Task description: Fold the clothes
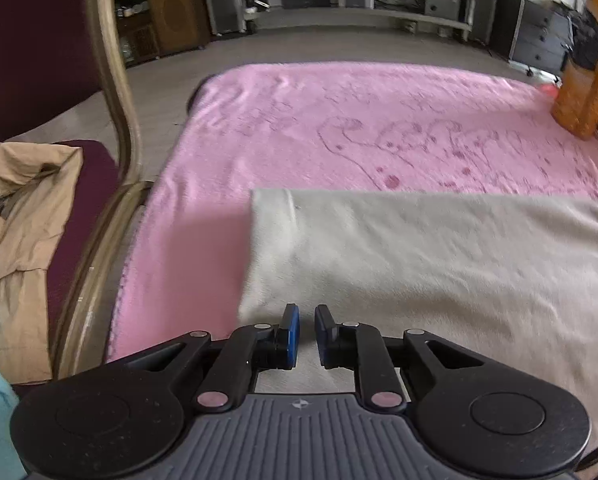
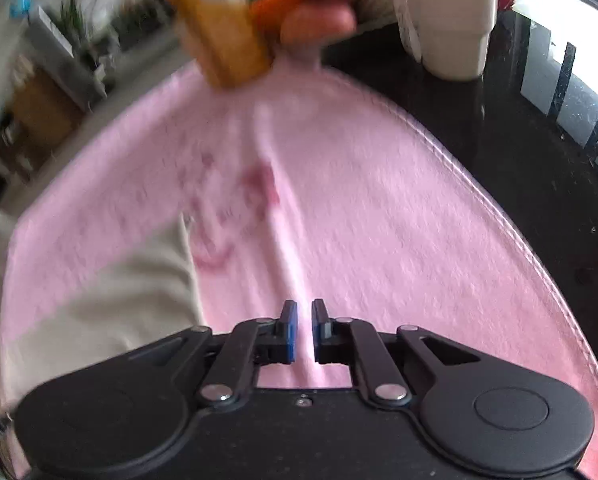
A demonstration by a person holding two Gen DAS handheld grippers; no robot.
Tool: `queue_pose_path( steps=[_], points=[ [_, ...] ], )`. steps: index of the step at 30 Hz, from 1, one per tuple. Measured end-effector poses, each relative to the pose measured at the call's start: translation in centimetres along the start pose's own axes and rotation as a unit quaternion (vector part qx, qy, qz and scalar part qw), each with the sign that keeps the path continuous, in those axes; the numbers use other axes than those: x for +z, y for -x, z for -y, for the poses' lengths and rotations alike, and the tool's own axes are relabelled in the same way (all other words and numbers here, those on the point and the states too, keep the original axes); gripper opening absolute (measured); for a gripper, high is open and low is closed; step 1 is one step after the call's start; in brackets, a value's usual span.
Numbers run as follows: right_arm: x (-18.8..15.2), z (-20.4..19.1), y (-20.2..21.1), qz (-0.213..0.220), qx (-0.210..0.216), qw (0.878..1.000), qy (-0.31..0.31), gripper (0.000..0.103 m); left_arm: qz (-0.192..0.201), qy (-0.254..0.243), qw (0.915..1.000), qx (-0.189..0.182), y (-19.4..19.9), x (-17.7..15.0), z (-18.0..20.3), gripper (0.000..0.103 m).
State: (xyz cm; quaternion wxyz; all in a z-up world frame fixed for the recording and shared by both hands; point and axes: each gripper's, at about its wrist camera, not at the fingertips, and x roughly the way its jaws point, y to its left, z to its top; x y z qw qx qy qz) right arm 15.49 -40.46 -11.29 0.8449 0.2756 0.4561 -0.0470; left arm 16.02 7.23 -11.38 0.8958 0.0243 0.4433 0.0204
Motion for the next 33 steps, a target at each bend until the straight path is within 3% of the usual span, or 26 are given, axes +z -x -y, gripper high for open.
queue_pose_path(
  steps=[4,7,10,13,17,19,20,21,23,26,27,29,30,33],
  points=[
    [1.3,-2.2,1.0,0.056,0.082,0.995,0.007,0.009,0.057,0.039,0.9965,-0.046,2.3,1.2,-1.5,0.015],
    [1.9,-4.6,0.7,0.067,0.142,0.987,0.028,0.009,0.095,0.046,0.9912,-0.080,3.4,2.6,-2.0,0.016],
    [2.2,-6.7,-0.7,0.060,0.165,0.983,0.058,0.009,0.083,0.036,0.9919,-0.089,2.0,3.6,-1.5,0.016],
    [2.0,-8.0,-3.6,0.028,0.161,0.983,0.081,0.009,0.045,0.020,0.9939,-0.098,-0.8,3.7,-0.1,0.012],
    [0.3,-7.4,-7.5,-0.084,0.222,0.970,0.050,0.009,0.032,-0.011,0.9912,-0.128,-2.8,3.7,1.5,0.014],
    [-0.3,-7.7,-9.5,-0.142,0.245,0.958,0.052,0.009,0.034,-0.013,0.9939,-0.105,-3.6,3.6,1.3,0.015],
    [-0.2,-7.5,-10.2,-0.150,0.241,0.957,0.054,0.009,0.036,-0.008,0.9955,-0.088,-4.1,3.7,0.9,0.015],
    [-0.1,-7.1,-10.8,-0.147,0.230,0.960,0.057,0.000,0.037,-0.003,0.9968,-0.071,-4.5,3.7,0.6,0.015],
    [0.9,-5.0,-11.3,-0.119,0.227,0.967,0.014,0.000,0.041,0.009,0.9984,-0.037,-5.3,3.8,-0.3,0.013],
    [2.7,-1.2,-10.6,-0.029,0.194,0.978,-0.066,0.000,0.052,0.062,0.9967,0.010,-5.9,4.5,-2.6,0.011],
    [3.0,-0.2,-10.1,0.002,0.175,0.981,-0.088,0.000,0.054,0.074,0.9952,0.034,-5.9,4.6,-3.0,0.010],
    [3.2,0.5,-8.5,0.070,0.090,0.989,-0.094,0.006,0.059,0.089,0.9904,0.088,-5.8,4.7,-3.8,0.009],
    [3.3,0.8,-7.6,0.094,0.062,0.989,-0.098,0.007,0.060,0.097,0.9889,0.096,-5.5,4.8,-4.2,0.009],
    [3.2,0.9,-5.4,0.115,0.077,0.981,-0.134,0.007,0.054,0.104,0.9894,0.085,-3.8,5.1,-4.7,0.009]
  ],
)
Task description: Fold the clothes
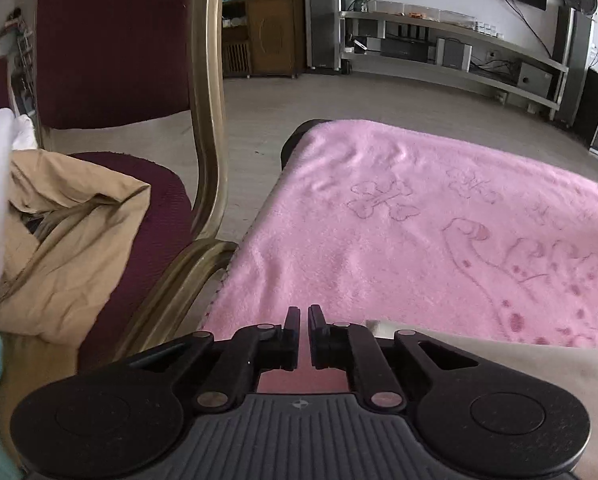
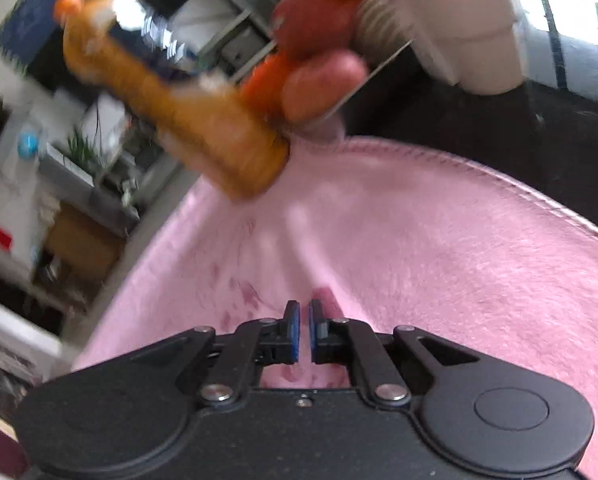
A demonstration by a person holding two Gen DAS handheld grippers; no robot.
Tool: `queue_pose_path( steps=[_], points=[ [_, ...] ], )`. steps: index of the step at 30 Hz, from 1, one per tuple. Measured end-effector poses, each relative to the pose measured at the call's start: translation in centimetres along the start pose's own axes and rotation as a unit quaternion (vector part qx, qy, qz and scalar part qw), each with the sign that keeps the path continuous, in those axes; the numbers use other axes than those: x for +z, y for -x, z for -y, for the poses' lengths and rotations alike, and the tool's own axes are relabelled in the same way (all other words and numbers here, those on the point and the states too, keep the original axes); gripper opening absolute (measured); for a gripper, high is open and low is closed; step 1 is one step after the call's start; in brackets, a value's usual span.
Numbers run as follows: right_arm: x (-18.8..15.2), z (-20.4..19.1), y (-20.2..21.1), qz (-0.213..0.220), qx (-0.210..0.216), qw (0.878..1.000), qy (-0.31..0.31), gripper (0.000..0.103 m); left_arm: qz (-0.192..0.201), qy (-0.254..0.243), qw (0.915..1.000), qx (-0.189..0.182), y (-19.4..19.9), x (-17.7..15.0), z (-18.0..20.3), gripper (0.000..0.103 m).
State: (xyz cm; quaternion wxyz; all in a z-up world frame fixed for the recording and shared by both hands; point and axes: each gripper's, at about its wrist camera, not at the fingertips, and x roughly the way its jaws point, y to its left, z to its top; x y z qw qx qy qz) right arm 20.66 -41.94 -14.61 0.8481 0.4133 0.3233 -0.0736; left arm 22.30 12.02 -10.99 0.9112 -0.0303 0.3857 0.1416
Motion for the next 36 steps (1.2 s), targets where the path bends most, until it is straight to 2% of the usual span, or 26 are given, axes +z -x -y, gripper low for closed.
queue_pose_path(
  steps=[2,5,9,11,13,15,18,20,23,25,26,28,29,30,32,34,36],
  points=[
    [0.0,-1.1,1.6,-0.003,0.027,0.999,-0.019,0.007,-0.006,-0.017,0.9997,-0.014,2.0,0.1,0.4,0.011],
    [0.2,-2.7,4.6,-0.024,0.067,0.997,-0.010,0.007,-0.017,-0.053,0.9977,-0.038,5.4,0.0,1.1,0.013],
    [-0.2,-4.8,8.6,-0.056,0.091,0.994,0.037,0.012,-0.024,-0.091,0.9938,-0.060,8.3,-1.1,1.6,0.015],
    [-0.9,-5.1,9.3,-0.076,0.096,0.990,0.067,0.012,-0.033,-0.088,0.9906,-0.100,8.0,-2.1,1.5,0.015],
    [-2.2,-4.7,8.8,-0.107,0.091,0.986,0.087,0.012,-0.048,-0.074,0.9842,-0.154,7.1,-3.0,1.4,0.014],
    [-3.6,-3.8,6.9,-0.155,0.085,0.982,0.068,0.012,-0.071,-0.069,0.9766,-0.191,5.9,-3.6,1.9,0.013],
    [-5.1,-2.8,3.2,-0.241,0.096,0.966,0.017,0.012,-0.089,-0.103,0.9730,-0.186,4.5,-4.3,3.8,0.013],
    [-5.5,-3.5,2.1,-0.259,0.088,0.961,0.044,0.012,-0.096,-0.108,0.9738,-0.176,4.1,-4.5,3.7,0.015],
    [-5.5,-3.2,2.0,-0.259,0.059,0.962,0.063,0.012,-0.107,-0.115,0.9746,-0.160,3.5,-4.8,3.6,0.018],
    [-5.1,-1.7,2.5,-0.247,0.022,0.968,0.048,0.000,-0.107,-0.118,0.9773,-0.140,3.7,-5.0,3.0,0.016],
    [-4.8,-0.8,3.1,-0.236,0.010,0.971,0.031,0.000,-0.105,-0.119,0.9790,-0.128,4.1,-5.1,2.6,0.016],
    [-3.9,0.7,5.1,-0.190,-0.023,0.981,0.014,0.000,-0.101,-0.126,0.9821,-0.096,5.2,-5.4,1.6,0.014],
    [-3.6,1.0,6.4,-0.159,-0.057,0.985,0.031,0.007,-0.097,-0.132,0.9838,-0.072,6.0,-5.8,1.1,0.012],
    [-3.3,1.3,7.6,-0.139,-0.073,0.987,0.040,0.008,-0.095,-0.137,0.9844,-0.056,6.7,-6.3,0.6,0.012],
    [-3.0,1.9,10.1,-0.109,-0.079,0.990,0.046,0.008,-0.092,-0.138,0.9849,-0.049,8.1,-7.4,-0.6,0.012],
    [-3.2,2.9,12.2,-0.106,-0.044,0.993,0.030,0.009,-0.097,-0.120,0.9853,-0.072,9.7,-8.4,-1.6,0.013],
    [-4.3,3.3,13.4,-0.121,-0.008,0.993,0.015,0.012,-0.092,-0.099,0.9858,-0.099,11.3,-9.2,-2.1,0.013]
  ],
)
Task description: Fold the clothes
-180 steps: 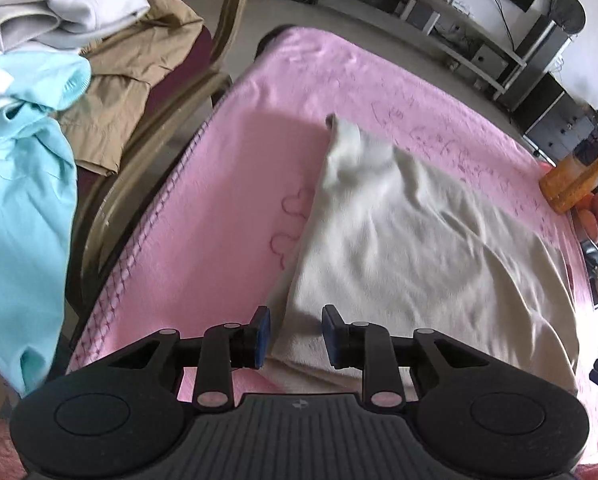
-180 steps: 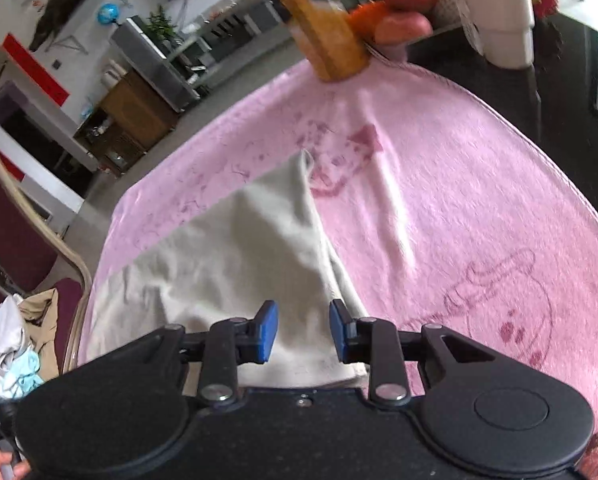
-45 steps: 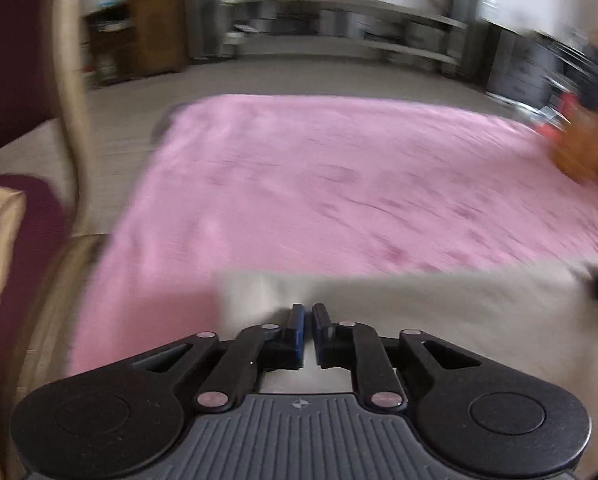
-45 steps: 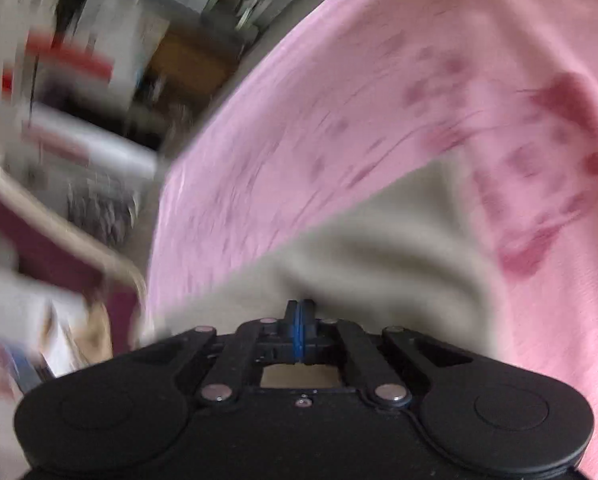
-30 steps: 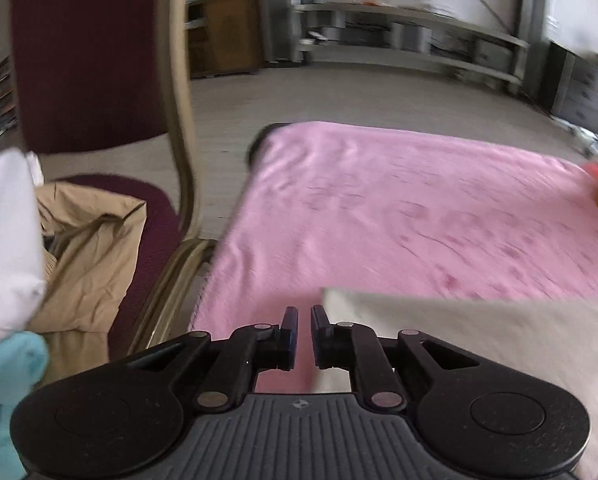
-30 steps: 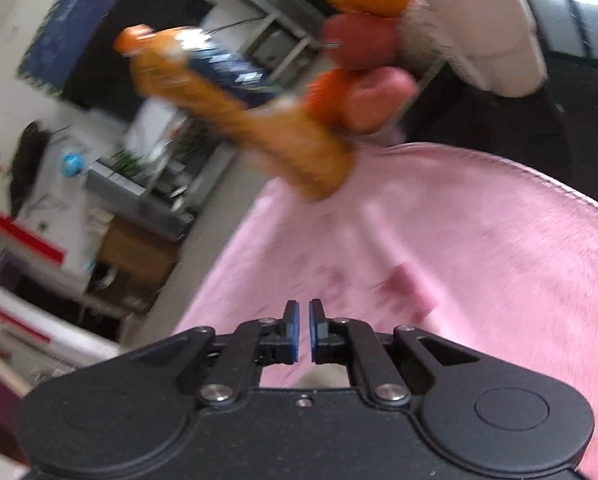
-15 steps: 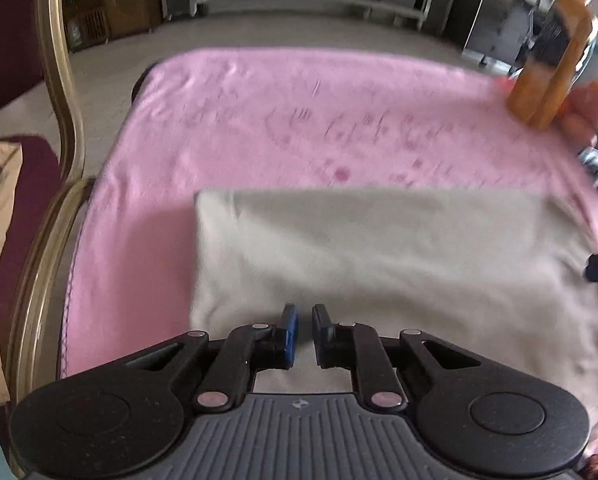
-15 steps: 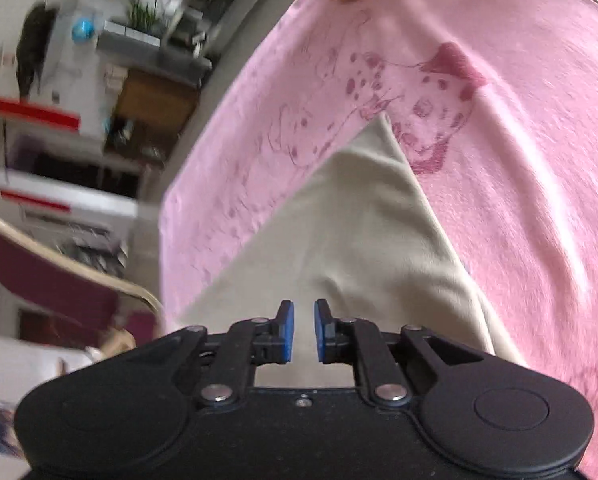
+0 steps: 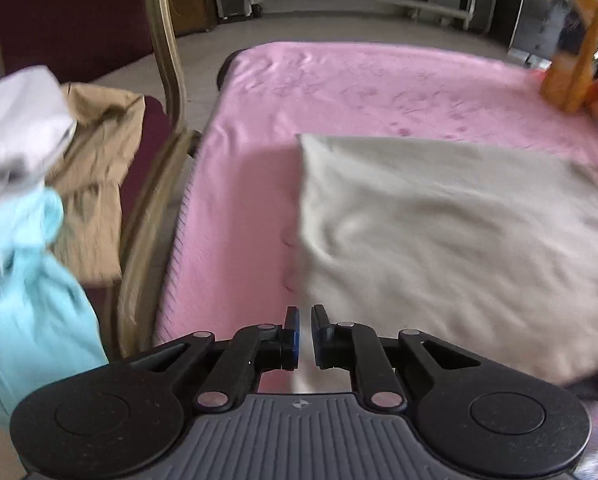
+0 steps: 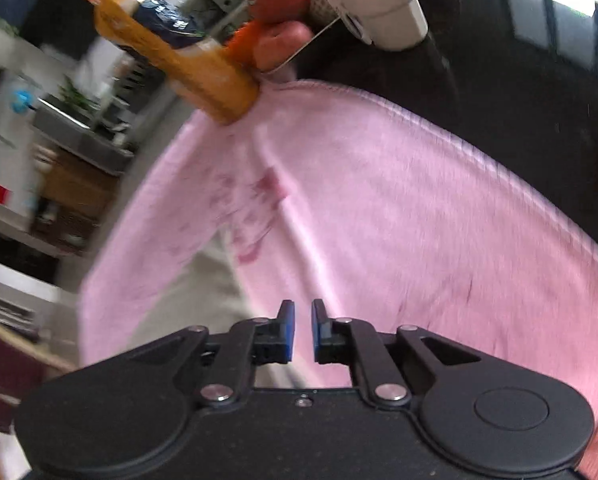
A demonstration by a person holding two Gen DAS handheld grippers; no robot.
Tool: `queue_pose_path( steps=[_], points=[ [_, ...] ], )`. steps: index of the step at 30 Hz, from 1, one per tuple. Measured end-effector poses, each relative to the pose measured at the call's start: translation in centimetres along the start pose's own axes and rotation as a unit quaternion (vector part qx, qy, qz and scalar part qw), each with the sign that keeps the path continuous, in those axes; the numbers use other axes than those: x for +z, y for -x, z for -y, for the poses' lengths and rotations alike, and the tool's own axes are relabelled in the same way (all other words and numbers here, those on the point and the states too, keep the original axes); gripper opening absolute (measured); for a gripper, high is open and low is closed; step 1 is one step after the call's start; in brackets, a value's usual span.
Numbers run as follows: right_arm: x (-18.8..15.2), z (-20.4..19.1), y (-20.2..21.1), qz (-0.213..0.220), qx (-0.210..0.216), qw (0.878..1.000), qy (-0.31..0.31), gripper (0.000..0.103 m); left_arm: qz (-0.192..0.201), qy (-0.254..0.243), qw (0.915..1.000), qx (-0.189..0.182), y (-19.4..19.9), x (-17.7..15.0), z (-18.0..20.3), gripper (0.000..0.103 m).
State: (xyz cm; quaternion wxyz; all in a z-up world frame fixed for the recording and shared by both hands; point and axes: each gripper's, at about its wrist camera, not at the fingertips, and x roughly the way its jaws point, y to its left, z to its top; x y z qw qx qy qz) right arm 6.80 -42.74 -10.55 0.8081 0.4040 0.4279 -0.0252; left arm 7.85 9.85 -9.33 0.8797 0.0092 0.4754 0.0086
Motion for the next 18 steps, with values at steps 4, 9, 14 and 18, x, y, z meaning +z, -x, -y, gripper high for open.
queue_pose_path(
  steps=[4,9,14,18],
  points=[
    [-2.3,-1.3,-0.7,-0.043,0.058,0.997,0.027,0.013,0.020,0.002,0.9994,-0.029,0.6,-0.5,1.7,0.013],
    [-3.3,-4.2,-4.2,-0.098,0.106,0.988,0.060,0.013,0.016,-0.017,0.9994,-0.027,-1.4,-0.1,3.7,0.013],
    [-3.4,-4.0,-6.3,-0.127,0.035,0.990,0.058,0.002,-0.014,-0.022,0.9997,0.005,-2.2,-0.6,3.1,0.018],
    [-2.5,-0.5,-4.1,-0.119,0.013,0.993,-0.005,0.000,-0.025,-0.035,0.9985,0.034,-1.7,-1.9,2.0,0.018]
  ],
)
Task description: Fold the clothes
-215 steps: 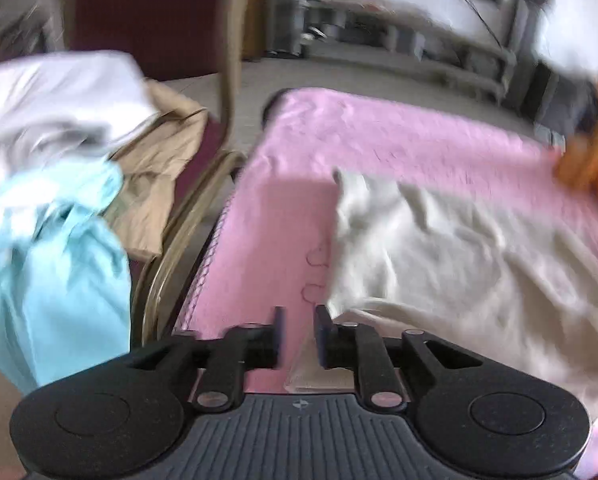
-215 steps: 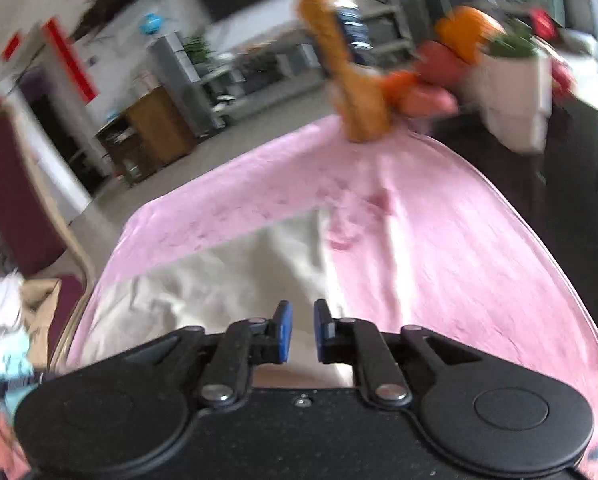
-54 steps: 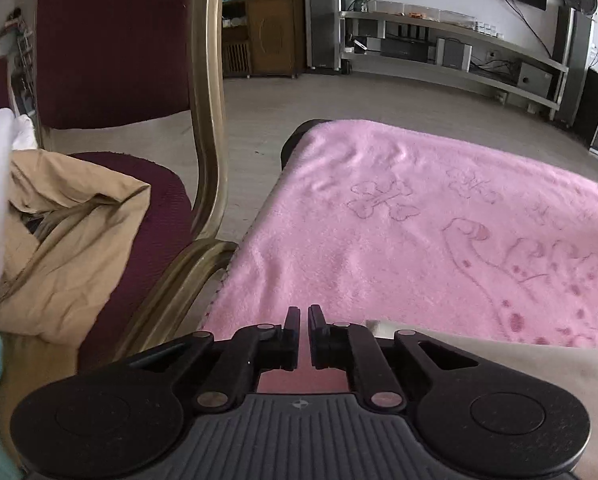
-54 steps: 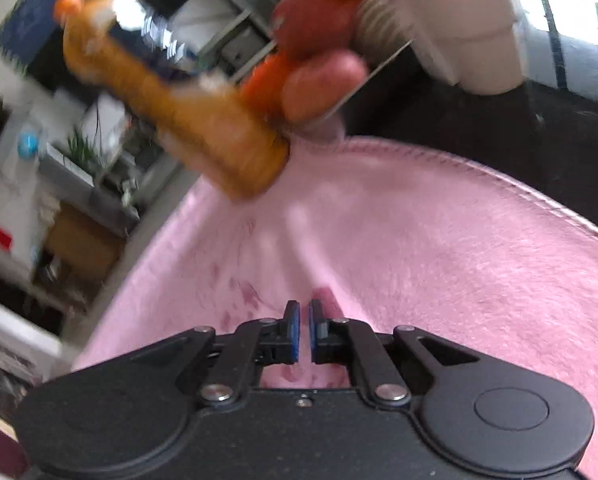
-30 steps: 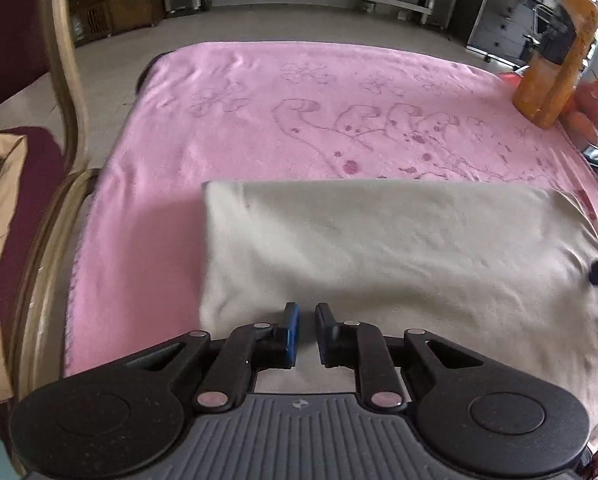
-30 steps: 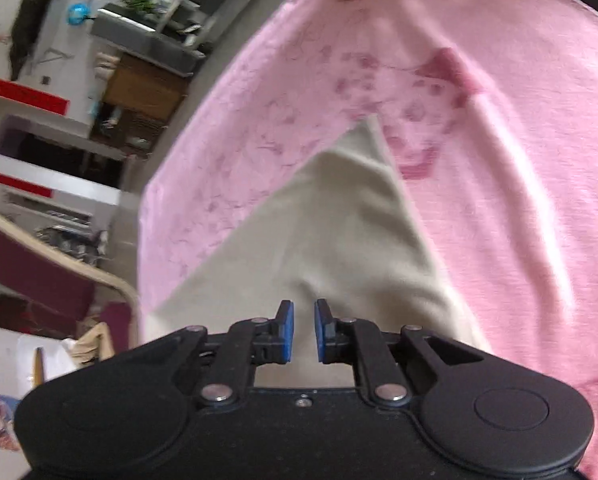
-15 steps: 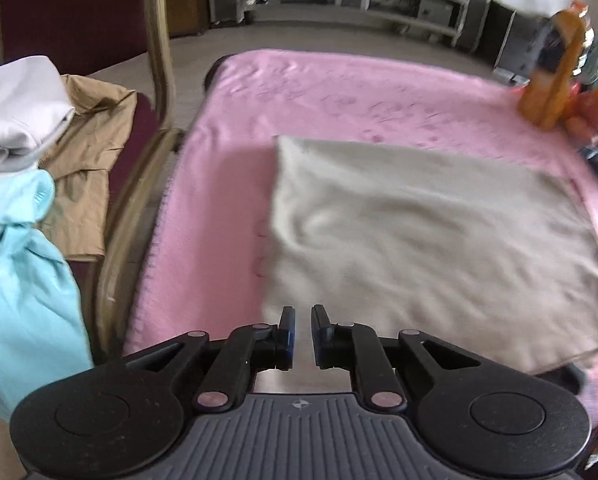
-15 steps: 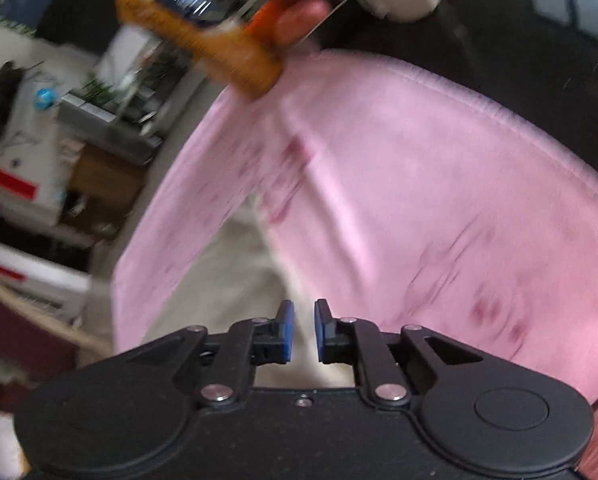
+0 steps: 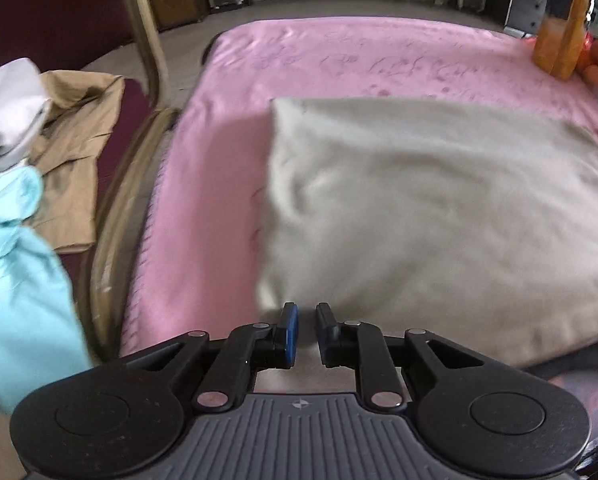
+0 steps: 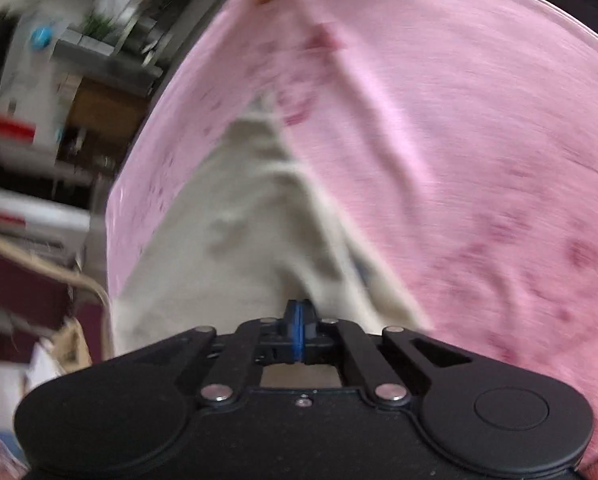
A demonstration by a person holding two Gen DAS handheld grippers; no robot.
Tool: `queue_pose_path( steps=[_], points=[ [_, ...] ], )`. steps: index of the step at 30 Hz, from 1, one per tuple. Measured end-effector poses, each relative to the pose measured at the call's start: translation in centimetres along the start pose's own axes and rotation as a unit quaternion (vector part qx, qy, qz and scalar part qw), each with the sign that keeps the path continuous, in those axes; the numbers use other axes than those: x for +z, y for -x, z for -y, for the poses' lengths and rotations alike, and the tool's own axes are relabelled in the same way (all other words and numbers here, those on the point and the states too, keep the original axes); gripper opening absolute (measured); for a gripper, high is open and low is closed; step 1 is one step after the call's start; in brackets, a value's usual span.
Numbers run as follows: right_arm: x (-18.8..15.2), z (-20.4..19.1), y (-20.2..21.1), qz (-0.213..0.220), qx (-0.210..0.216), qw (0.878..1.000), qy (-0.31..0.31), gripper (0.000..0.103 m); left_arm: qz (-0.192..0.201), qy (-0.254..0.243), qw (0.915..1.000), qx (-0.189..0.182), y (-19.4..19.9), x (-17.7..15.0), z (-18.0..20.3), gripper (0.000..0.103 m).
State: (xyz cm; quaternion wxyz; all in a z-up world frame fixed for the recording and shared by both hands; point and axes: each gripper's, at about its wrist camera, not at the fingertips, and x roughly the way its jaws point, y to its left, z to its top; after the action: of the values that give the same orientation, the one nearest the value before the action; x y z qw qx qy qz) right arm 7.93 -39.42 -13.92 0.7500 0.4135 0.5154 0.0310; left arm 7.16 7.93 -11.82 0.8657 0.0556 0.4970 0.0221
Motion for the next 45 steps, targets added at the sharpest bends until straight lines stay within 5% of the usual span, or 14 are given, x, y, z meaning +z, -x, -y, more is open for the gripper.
queue_pose_path(
  steps=[3,6,9,15,20,23,28,30,32,35,45],
  points=[
    [0.0,2.0,2.3,0.024,-0.023,0.999,-0.028,0.005,0.007,0.011,0.9999,0.005,0.9,-0.9,-0.9,0.016],
    [-1.3,1.9,4.8,0.080,-0.092,0.993,-0.002,0.016,0.019,0.045,0.9985,-0.023,2.2,-1.7,-1.8,0.016],
    [-2.3,1.3,5.9,0.096,-0.026,0.995,0.005,0.016,0.039,0.050,0.9968,-0.049,3.0,-1.6,-1.4,0.016],
    [-3.3,-4.1,1.8,0.016,0.077,0.993,0.089,0.017,0.047,0.024,0.9953,-0.081,2.2,-0.7,0.7,0.016],
    [-4.9,-6.3,-2.4,-0.069,0.057,0.987,0.137,0.017,0.013,-0.029,0.9965,-0.077,0.6,-1.1,2.7,0.018],
    [-5.6,-5.1,-2.5,-0.086,0.023,0.989,0.117,0.003,0.000,-0.044,0.9973,-0.059,1.1,-2.0,2.3,0.019],
    [-5.8,-0.8,2.2,-0.031,-0.007,0.998,0.049,0.003,0.020,0.009,0.9985,-0.049,2.5,-2.6,-0.6,0.017],
    [-6.0,0.9,4.0,-0.003,-0.002,1.000,0.023,0.021,0.039,0.024,0.9976,-0.051,3.0,-2.4,-1.0,0.017],
    [-6.3,1.9,4.9,0.028,0.019,0.999,-0.001,0.022,0.057,0.036,0.9964,-0.051,3.4,-2.1,-1.1,0.018],
    [-6.1,2.2,5.5,0.068,0.031,0.997,-0.014,0.032,0.052,0.022,0.9970,-0.054,3.1,-1.6,0.2,0.018],
    [-4.6,1.6,3.1,0.091,-0.011,0.996,-0.002,0.031,0.043,-0.023,0.9971,-0.059,2.4,-1.9,2.4,0.022]
  ],
)
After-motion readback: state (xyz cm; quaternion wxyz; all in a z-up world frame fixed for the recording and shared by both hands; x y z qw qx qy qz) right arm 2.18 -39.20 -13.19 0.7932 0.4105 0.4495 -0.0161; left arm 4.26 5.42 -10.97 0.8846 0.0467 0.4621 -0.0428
